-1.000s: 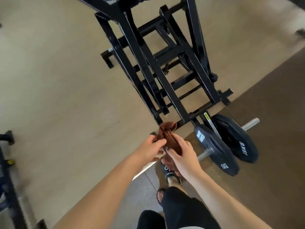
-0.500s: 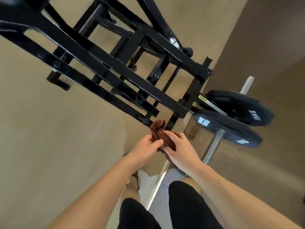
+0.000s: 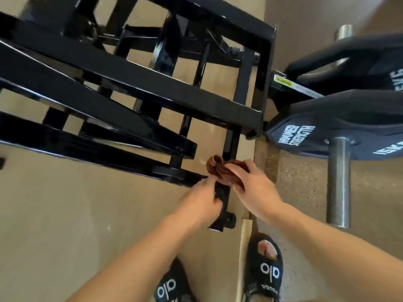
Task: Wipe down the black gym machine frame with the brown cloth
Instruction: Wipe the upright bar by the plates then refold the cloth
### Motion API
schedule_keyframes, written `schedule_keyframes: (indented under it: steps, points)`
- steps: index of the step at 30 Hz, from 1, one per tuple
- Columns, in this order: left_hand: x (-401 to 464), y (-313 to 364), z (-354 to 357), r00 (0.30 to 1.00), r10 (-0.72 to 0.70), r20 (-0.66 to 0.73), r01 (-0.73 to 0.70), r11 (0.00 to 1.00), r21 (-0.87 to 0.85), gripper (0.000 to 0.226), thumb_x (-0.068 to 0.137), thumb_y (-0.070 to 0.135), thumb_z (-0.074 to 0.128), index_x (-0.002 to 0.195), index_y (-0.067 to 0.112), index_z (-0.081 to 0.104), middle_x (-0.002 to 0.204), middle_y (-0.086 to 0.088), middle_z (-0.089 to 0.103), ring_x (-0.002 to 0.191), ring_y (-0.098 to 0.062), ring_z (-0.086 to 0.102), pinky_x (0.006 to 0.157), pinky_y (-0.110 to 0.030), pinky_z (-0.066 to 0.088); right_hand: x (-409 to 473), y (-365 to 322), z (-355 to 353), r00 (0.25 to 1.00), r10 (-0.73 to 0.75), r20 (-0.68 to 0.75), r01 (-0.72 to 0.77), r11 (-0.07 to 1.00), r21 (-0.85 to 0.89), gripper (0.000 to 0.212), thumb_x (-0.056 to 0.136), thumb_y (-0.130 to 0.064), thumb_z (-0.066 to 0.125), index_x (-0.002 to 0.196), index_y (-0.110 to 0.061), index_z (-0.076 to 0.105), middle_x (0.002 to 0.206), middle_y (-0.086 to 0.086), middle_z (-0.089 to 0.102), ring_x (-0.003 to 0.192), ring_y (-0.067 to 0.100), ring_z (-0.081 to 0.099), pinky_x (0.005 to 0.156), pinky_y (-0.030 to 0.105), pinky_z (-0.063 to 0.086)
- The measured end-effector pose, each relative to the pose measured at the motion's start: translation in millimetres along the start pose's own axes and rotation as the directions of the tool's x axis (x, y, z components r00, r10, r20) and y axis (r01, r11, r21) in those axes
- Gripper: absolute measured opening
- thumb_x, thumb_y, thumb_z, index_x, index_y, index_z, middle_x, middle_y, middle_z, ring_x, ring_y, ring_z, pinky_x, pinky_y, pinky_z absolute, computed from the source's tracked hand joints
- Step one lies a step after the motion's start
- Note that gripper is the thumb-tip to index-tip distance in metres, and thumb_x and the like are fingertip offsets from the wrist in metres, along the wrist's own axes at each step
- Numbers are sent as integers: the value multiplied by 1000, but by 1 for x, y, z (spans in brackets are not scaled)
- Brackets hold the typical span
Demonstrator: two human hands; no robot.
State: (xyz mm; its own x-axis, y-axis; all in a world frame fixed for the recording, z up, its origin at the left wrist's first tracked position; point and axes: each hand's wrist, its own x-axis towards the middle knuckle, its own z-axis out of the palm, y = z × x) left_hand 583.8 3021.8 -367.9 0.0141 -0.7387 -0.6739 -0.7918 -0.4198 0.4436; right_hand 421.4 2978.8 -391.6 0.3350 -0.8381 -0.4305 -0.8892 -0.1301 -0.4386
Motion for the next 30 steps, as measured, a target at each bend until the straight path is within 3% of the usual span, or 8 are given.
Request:
schedule_keyframes:
  steps: [3,6,10,13,16,20,28,30]
  points:
    - [58,-13,43,973,145,-180,-116,980,162,41,96,35,63,133,32,45,126,7,60,113,-19,62,96,-38,56,51,41,37,994,-64,-84,60,997,-41,53,103,-29,57,152,-37,40,149,0,40,130,25,47,107,37,47]
    - [106,-30,69,905,306,-295,-143,873,466,43,100,54,51,130,24,46,120,3,61,112,-20,61,98,-37,52,102,71,62,978,-152,-143,130,979,-155,55,103,-27,56,154,-36,39,156,5,33,138,30,37,115,45,40]
    - [151,-51,85,881,397,-257,-140,737,661,45,107,52,31,136,22,48,132,-3,59,119,-24,60,96,-40,49,141,95,85,944,-249,-216,182,940,-287,58,103,-41,53,156,-40,30,159,4,25,142,30,28,120,47,31]
    - [162,-68,89,811,557,-180,-248,606,756,33,108,42,37,116,25,63,111,-1,69,102,-24,67,85,-39,52,152,96,93,914,-300,-274,196,916,-351,58,102,-49,49,155,-39,28,156,5,28,134,31,32,114,48,36]
    - [164,-79,89,753,634,-175,-295,563,772,35,103,43,36,97,28,66,92,4,71,83,-18,70,71,-35,59,156,100,89,894,-369,-253,237,870,-433,58,102,-48,49,155,-35,30,153,8,31,129,32,36,107,49,43]
    - [162,-82,92,663,724,-191,-374,542,753,43,109,38,25,100,22,63,93,-1,66,82,-20,64,70,-36,55,178,108,77,909,-301,-287,198,921,-336,57,103,-37,53,155,-34,29,154,9,26,134,33,33,110,50,41]
    - [164,-83,94,610,748,-261,-343,546,764,37,107,34,32,90,22,62,79,1,59,66,-17,53,57,-32,46,273,116,46,934,-67,-351,8,986,-167,49,104,-54,40,148,-57,20,157,19,27,140,48,32,113,63,37]
    - [166,-84,95,602,754,-265,-359,551,754,36,107,34,33,89,21,62,79,1,59,66,-17,53,56,-32,47,271,110,53,914,-53,-401,-3,990,-138,47,105,-48,42,149,-52,26,154,21,33,139,45,32,113,61,37]
